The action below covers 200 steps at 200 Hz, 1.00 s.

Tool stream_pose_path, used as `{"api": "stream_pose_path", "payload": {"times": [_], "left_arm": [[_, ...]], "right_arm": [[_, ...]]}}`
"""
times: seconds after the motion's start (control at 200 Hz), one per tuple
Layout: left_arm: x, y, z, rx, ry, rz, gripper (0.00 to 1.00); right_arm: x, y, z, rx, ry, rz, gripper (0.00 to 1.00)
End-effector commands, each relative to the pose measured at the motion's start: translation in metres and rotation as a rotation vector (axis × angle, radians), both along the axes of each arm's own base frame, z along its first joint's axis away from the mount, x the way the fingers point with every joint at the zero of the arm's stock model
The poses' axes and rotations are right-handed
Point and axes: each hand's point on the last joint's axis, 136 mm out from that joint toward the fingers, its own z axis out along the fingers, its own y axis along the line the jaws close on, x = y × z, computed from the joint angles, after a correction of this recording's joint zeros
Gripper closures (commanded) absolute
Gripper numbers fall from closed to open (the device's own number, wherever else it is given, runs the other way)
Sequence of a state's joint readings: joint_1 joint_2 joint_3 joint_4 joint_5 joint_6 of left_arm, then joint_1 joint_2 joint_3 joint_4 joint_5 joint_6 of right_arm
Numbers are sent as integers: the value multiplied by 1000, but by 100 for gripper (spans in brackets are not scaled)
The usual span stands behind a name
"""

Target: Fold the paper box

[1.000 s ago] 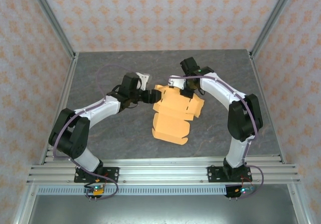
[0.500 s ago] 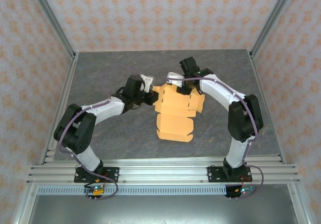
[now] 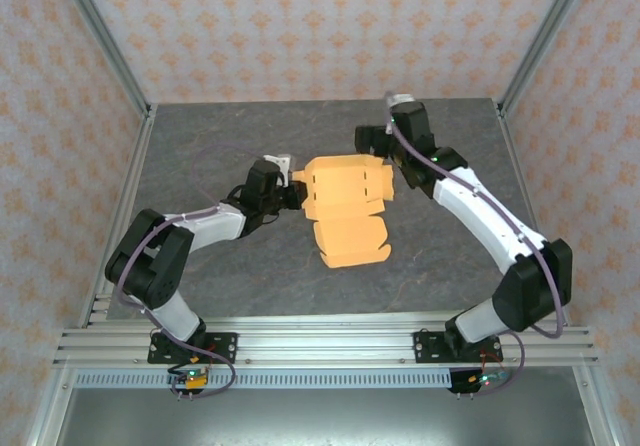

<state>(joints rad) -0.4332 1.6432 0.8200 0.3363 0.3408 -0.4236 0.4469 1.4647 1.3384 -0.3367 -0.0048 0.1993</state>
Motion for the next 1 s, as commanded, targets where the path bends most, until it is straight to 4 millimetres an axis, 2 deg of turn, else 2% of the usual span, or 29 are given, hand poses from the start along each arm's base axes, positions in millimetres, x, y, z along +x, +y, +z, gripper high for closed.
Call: {"api": "stream_pose_path", "payload": {"times": [0.0, 0.11, 0.185, 0.31, 0.465, 0.566, 0.621, 0.801, 0.931, 0.981, 0.996], "left_arm": [[11, 11, 38, -35, -149, 93, 100], [8, 13, 45, -4, -226, 99, 100], [8, 14, 46, 20, -258, 116, 100], [8, 12, 46, 43, -291, 119, 100], [6, 17, 46, 25, -323, 159, 100], [2, 13, 45, 39, -331, 138, 100], [1, 14, 42, 46, -328, 140, 100], [-3, 11, 43, 67, -345, 113, 100], [-3, 12, 43, 75, -350, 121, 100], [-2, 10, 43, 74, -351, 113, 100], [-2, 10, 43, 76, -352, 112, 100]], "right_arm": [[-5, -5, -22, 618, 250, -375, 1], [-1, 39, -40, 982, 423, -373, 1], [1, 58, -54, 1058, 528, -402, 1], [12, 83, -54, 1120, 608, -377, 1], [25, 94, -71, 1142, 683, -421, 1], [34, 96, -77, 1123, 681, -431, 0], [40, 98, -81, 1133, 684, -434, 3], [47, 118, -97, 1152, 772, -424, 5], [47, 124, -108, 1151, 805, -446, 16], [49, 122, -109, 1145, 791, -454, 26], [49, 120, -110, 1141, 786, -459, 32]]}}
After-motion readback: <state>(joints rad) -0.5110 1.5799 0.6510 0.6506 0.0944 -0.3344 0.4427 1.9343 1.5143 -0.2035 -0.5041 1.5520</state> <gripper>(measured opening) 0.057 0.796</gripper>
